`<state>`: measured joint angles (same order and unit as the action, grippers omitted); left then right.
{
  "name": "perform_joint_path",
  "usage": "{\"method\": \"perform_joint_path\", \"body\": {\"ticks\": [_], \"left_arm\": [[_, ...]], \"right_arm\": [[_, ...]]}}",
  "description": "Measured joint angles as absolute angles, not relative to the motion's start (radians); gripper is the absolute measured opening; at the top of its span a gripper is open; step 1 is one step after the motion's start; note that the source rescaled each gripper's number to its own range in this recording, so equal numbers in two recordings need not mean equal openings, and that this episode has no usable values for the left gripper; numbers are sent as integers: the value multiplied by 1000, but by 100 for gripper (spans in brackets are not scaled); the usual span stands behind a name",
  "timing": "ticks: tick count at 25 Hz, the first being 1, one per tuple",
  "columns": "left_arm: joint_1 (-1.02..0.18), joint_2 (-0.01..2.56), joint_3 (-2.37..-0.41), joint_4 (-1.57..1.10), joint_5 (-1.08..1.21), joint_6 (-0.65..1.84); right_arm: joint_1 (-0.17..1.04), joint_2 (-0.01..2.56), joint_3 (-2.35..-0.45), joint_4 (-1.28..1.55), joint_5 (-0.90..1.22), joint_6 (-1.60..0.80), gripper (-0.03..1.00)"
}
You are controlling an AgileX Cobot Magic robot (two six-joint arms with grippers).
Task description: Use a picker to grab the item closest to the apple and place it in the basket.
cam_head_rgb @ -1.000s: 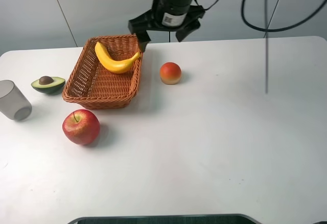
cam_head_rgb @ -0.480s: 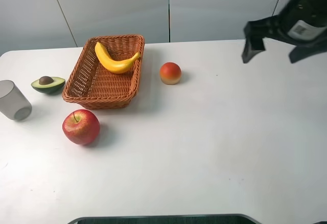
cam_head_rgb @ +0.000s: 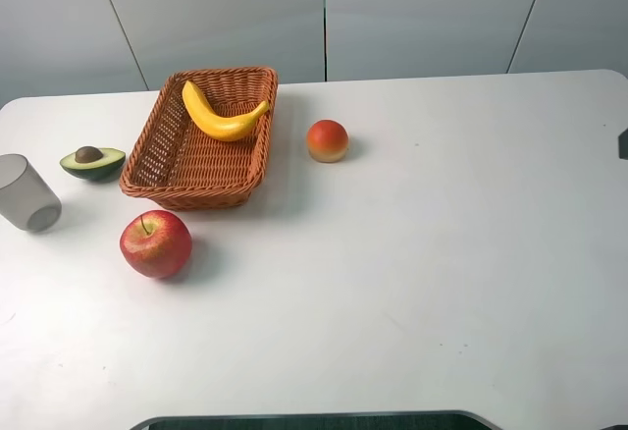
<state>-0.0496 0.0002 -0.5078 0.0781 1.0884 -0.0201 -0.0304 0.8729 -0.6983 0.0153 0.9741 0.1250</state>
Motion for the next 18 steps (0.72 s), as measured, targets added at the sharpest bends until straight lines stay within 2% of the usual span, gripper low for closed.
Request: {"method": "perform_joint_path", "body": {"ticks": [9, 18], "left_arm": [[-50, 0, -508, 78, 1088, -20], [-50, 0, -508, 78, 1088, -20]], "right_arm": [[-36, 562, -690, 9, 1107, 112, 100], [-36, 286, -623, -11, 1151, 88, 100]]}}
